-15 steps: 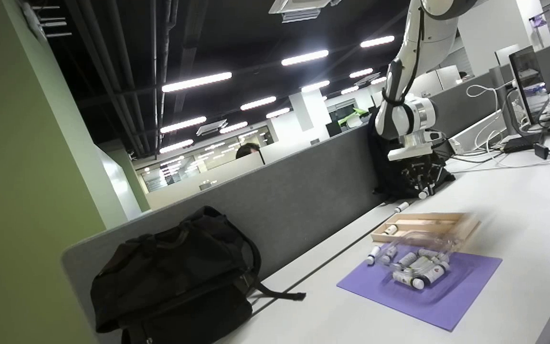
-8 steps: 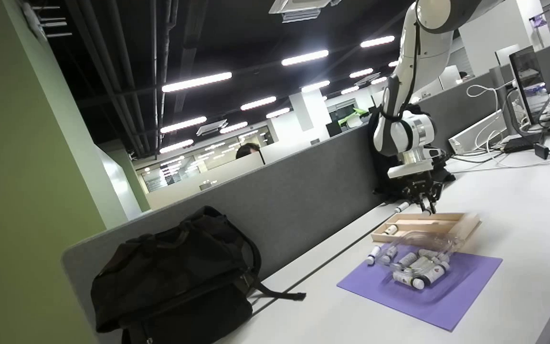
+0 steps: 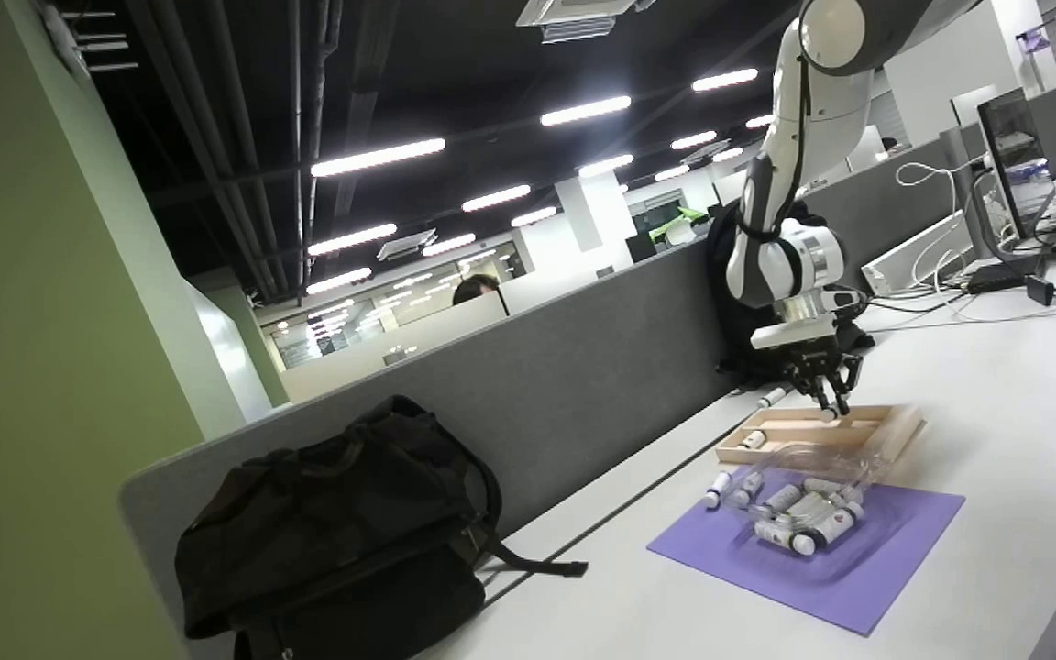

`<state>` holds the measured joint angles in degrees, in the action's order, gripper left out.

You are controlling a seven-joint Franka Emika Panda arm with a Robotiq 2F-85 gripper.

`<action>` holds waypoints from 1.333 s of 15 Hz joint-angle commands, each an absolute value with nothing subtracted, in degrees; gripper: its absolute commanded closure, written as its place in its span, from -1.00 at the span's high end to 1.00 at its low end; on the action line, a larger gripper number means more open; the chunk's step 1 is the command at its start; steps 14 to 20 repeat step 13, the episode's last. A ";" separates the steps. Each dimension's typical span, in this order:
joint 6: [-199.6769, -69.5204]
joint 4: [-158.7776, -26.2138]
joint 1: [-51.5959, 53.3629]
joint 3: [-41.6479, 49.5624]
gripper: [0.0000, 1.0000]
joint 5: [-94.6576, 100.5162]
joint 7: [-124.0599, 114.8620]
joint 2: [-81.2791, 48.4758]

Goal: Take a bottle from the table and put it on the tray

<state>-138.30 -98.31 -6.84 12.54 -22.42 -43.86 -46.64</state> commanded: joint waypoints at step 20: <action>-137.32 -95.72 -7.67 11.86 0.81 -20.52 -46.36 -44.25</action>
